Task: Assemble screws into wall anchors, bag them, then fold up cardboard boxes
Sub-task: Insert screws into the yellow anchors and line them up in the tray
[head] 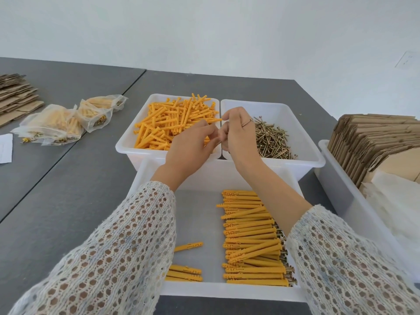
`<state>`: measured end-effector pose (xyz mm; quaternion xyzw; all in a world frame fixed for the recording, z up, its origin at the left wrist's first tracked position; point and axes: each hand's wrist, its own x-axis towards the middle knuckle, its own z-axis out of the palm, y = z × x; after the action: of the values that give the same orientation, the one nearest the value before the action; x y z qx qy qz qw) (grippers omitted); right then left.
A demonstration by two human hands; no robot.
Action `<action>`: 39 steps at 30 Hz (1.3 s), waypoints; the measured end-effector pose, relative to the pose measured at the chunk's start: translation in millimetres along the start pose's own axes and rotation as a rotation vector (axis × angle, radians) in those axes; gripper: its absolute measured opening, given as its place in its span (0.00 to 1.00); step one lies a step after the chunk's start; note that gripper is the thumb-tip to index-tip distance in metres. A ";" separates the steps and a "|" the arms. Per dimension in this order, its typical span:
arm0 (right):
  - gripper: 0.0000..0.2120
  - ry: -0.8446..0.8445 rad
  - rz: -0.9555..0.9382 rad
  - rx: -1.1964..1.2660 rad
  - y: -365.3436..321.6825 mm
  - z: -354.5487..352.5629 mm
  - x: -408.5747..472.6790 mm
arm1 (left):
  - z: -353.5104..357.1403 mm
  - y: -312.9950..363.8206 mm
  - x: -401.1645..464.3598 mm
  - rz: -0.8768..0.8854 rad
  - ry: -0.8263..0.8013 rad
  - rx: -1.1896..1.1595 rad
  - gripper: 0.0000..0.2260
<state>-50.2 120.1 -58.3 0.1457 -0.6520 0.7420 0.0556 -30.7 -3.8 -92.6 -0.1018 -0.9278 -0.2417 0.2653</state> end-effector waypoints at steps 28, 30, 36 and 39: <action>0.11 0.116 -0.242 -0.224 11.6 -2.0 0.9 | 0.4 -1.9 -0.9 0.052 -0.022 -0.004 0.05; 0.11 0.107 -0.248 -0.245 12.5 -2.0 1.2 | -0.3 -1.3 -1.1 0.057 -0.026 -0.012 0.04; 0.12 0.129 -0.237 -0.280 13.8 -5.0 5.8 | 0.9 0.4 -1.5 0.065 0.006 -0.023 0.07; 0.13 0.125 -0.220 -0.316 16.9 -6.7 8.4 | 1.3 1.5 -2.5 0.077 0.023 -0.025 0.07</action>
<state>-63.7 123.4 -72.7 0.1591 -0.7358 0.6276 0.1987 -28.7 -1.9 -94.3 -0.1381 -0.9171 -0.2439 0.2836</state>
